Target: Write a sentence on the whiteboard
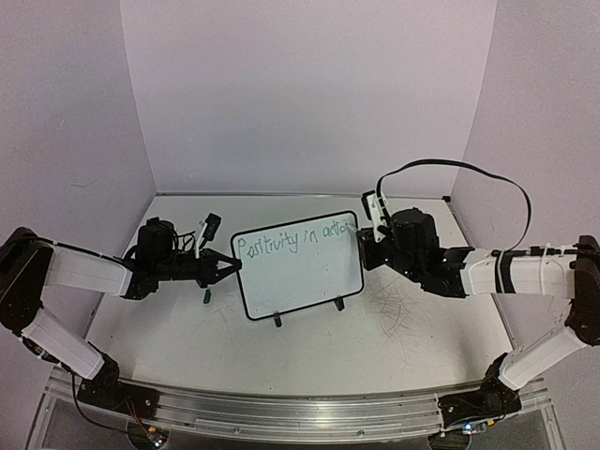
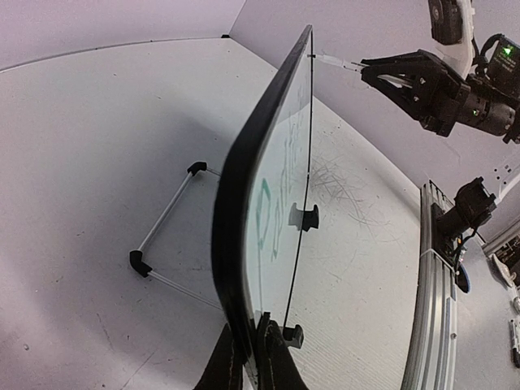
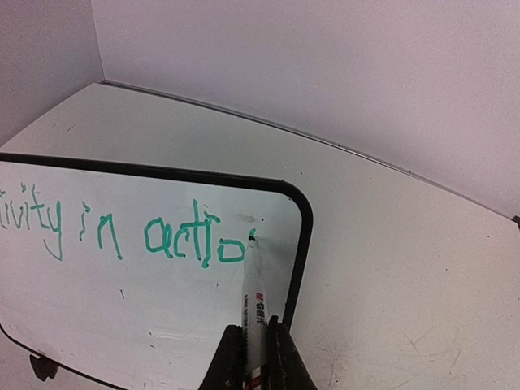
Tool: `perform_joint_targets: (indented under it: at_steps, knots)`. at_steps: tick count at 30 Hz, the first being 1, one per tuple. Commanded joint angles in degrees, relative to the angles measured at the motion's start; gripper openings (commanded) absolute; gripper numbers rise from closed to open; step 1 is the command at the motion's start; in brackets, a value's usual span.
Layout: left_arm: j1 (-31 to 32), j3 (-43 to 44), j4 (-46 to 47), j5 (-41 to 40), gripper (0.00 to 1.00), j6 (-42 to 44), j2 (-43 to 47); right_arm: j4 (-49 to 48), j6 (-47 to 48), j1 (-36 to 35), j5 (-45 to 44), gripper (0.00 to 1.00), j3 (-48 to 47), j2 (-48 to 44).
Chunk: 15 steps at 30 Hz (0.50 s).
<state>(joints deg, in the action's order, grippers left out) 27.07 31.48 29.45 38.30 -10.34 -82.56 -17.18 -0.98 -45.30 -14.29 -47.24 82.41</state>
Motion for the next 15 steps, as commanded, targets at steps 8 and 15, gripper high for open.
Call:
perform_joint_targets:
  at_steps: [8,15]
  knots:
    - [-0.07,1.31,-0.96,-4.38,0.0,3.83,0.37,2.37,-1.63,0.0,0.76,0.0,1.29,-1.2]
    - [-0.09,1.47,-0.98,-4.2,0.0,3.73,0.11,2.65,-2.08,0.03,1.08,0.0,1.81,-1.81]
